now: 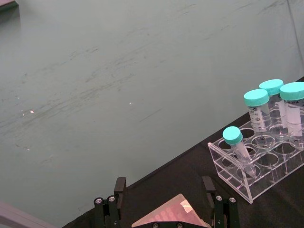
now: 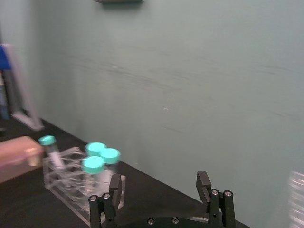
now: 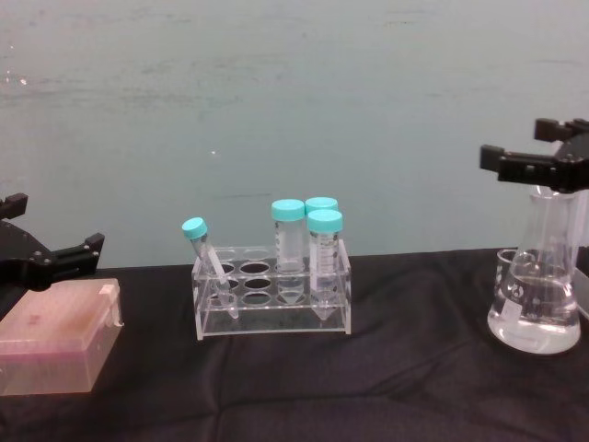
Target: Place the experimental apparatus aside using one hand.
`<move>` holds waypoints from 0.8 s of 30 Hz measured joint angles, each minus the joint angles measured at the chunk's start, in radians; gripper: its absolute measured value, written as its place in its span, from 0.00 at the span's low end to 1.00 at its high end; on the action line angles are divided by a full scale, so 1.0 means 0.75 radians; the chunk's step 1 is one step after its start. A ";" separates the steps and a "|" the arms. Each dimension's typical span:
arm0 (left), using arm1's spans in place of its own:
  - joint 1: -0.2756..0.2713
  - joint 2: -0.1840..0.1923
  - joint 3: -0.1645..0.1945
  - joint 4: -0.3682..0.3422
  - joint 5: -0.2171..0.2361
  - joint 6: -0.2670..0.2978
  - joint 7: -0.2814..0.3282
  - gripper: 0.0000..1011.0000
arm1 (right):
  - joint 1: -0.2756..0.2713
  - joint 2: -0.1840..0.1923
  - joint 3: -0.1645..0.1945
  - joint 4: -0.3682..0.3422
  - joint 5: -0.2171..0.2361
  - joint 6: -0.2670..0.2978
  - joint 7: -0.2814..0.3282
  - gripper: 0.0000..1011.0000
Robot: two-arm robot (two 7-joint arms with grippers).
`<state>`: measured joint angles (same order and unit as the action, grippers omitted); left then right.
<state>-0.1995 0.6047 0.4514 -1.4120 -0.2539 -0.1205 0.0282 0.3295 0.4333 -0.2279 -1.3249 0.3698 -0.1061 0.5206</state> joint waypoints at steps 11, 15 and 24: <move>0.000 0.000 0.000 0.000 0.000 0.000 0.000 0.99 | -0.034 0.068 -0.051 -0.085 0.143 -0.023 0.214 0.99; 0.000 0.000 0.000 0.000 0.000 0.000 0.000 0.99 | -0.056 0.101 -0.061 -0.115 0.193 -0.023 0.279 0.99; 0.000 0.000 0.000 0.000 0.000 0.000 0.000 0.99 | -0.098 0.183 -0.094 -0.148 0.288 0.023 0.397 0.99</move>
<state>-0.1995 0.6047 0.4514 -1.4120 -0.2539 -0.1206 0.0283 0.2562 0.5710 -0.2982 -1.4357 0.5859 -0.0889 0.8182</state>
